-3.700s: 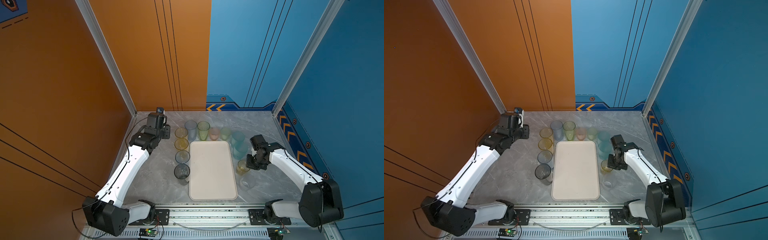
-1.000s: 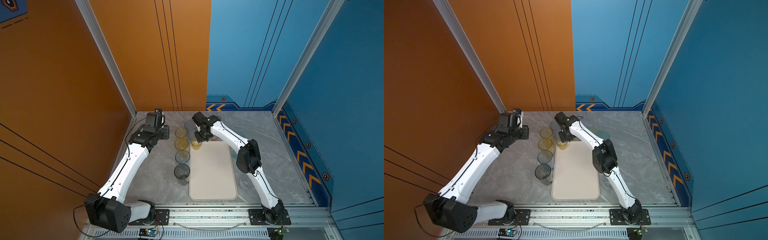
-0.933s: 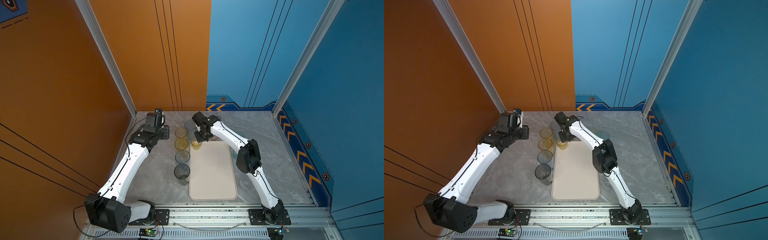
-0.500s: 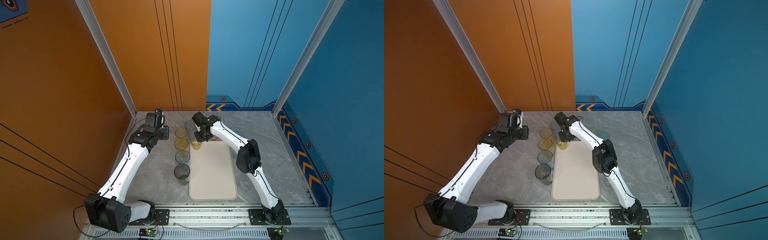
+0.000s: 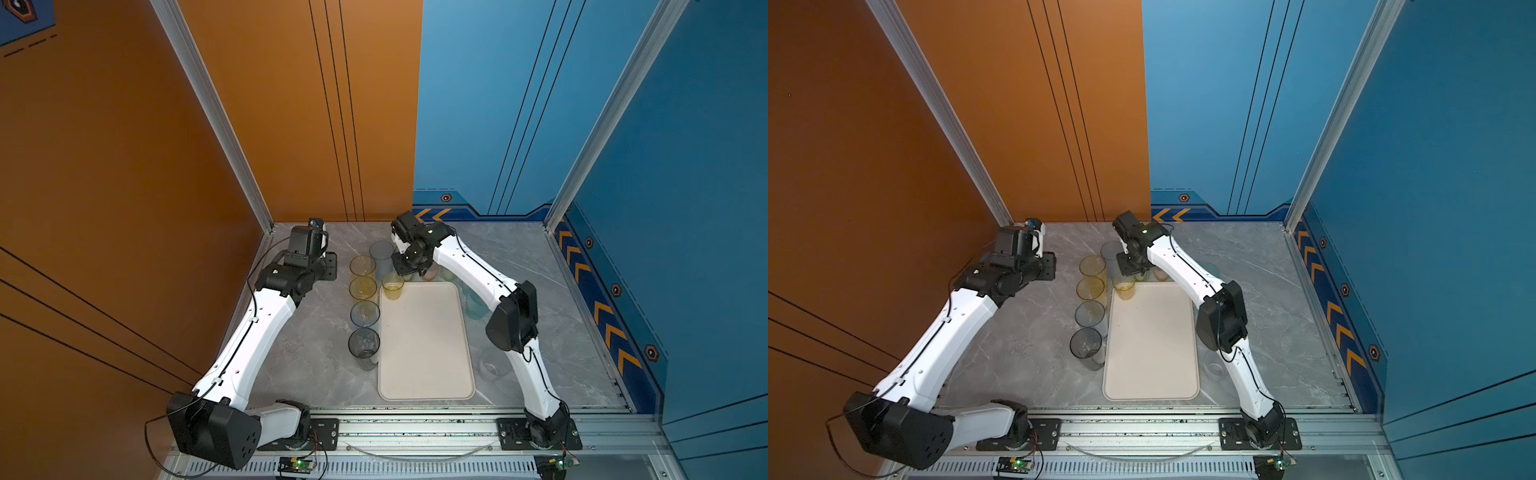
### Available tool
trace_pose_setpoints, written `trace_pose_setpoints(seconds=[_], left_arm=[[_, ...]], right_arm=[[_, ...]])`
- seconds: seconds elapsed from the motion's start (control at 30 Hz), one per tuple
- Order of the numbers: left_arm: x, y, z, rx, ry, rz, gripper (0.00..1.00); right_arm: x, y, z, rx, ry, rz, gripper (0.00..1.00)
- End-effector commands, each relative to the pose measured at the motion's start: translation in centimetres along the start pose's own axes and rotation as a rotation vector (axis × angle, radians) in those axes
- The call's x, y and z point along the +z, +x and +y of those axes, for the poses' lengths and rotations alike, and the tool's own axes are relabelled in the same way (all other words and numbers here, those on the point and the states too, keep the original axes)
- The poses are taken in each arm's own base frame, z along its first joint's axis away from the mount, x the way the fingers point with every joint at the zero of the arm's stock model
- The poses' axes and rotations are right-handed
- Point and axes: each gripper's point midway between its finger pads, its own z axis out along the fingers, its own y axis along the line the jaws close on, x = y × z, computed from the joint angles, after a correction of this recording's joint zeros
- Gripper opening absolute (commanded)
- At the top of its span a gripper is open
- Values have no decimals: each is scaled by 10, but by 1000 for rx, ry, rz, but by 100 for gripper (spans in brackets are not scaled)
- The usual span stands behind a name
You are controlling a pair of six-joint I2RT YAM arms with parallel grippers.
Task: Place the glasses into the tray
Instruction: 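Lower the yellow glass onto the tray's far end and open right gripper, then move right gripper to light green glass in far row and grasp it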
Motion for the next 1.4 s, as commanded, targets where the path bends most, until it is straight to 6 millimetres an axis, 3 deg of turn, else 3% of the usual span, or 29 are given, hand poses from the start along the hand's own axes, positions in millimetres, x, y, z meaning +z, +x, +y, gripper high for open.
trace_pose_setpoints(seconds=[0.0,0.1,0.23,0.37,0.5,0.6,0.8,1.1,1.37], left_arm=[[-5,4,7,9,-16,7,43],[-5,5,4,7,-2,9,42],[-5,4,2,5,5,12,41],[-5,5,0,3,17,17,41],[-7,5,1,5,9,18,41],[-8,5,2,7,6,21,41],[-8,5,2,7,6,28,41],[-5,6,1,6,5,34,41],[-3,7,-1,8,11,41,41]], right_arm=[[-60,-14,-7,8,-43,-105,25],[-90,-17,-34,42,-5,-155,25],[-101,-17,-95,135,96,-170,25],[-82,-5,-149,210,159,-92,25],[-52,5,-177,255,140,-13,26],[-32,10,-193,269,158,28,25],[-11,14,-214,286,184,65,25],[11,28,-227,272,217,144,26],[23,26,-234,262,238,154,26]])
